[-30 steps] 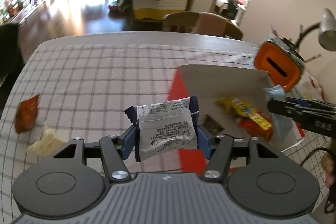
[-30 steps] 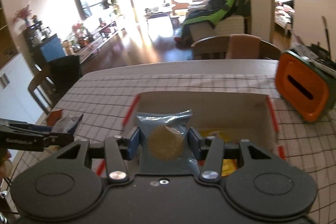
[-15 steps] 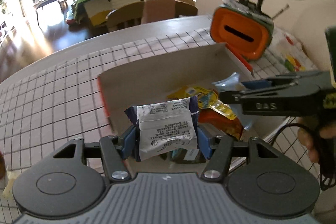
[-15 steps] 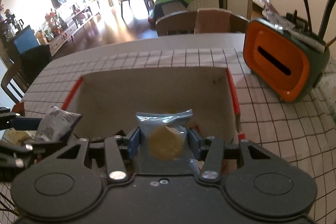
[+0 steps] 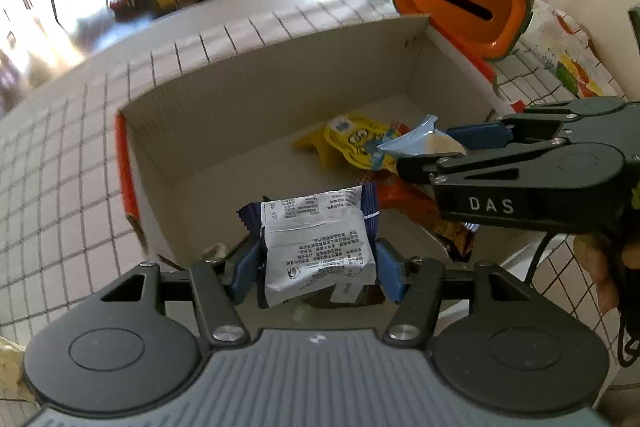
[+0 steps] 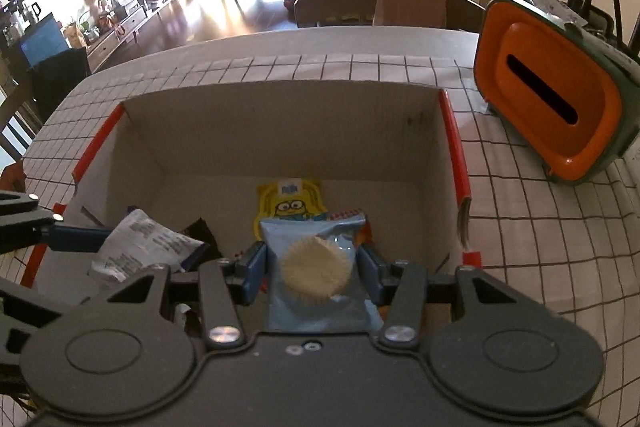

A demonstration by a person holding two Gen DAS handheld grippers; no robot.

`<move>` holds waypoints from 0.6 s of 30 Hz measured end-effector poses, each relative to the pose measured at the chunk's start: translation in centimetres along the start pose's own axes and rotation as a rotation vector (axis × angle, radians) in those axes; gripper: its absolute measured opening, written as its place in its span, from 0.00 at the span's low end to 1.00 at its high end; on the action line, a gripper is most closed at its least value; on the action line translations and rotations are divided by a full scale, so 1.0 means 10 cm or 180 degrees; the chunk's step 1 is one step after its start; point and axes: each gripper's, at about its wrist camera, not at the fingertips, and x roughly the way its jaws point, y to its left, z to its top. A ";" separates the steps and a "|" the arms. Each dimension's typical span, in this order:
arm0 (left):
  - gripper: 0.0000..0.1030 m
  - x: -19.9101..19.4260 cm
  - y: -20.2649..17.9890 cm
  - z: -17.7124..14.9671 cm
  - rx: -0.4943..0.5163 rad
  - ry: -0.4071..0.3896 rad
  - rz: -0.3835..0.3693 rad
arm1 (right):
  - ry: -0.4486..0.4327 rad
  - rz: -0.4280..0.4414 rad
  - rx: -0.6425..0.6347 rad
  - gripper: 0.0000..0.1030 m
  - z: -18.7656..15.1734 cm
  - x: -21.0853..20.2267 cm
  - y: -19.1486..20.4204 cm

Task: Organize snacks
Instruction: 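Carry the blue pouch with the right gripper while the left carries the white packet into the box, then open the right gripper to drop the blue pouch while the left drops the white packet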

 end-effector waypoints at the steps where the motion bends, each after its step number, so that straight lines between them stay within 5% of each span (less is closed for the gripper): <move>1: 0.59 0.02 0.01 0.01 -0.0020 0.0040 -0.0013 | 0.0011 -0.0002 -0.0012 0.47 -0.01 0.01 0.00; 8: 0.64 0.12 -0.01 0.02 -0.0033 0.0173 0.0039 | 0.0028 0.0020 0.0004 0.47 -0.01 0.01 -0.01; 18: 0.68 -0.09 0.04 -0.03 -0.0146 -0.0044 0.0078 | 0.0061 0.0071 -0.0017 0.47 -0.05 -0.13 -0.01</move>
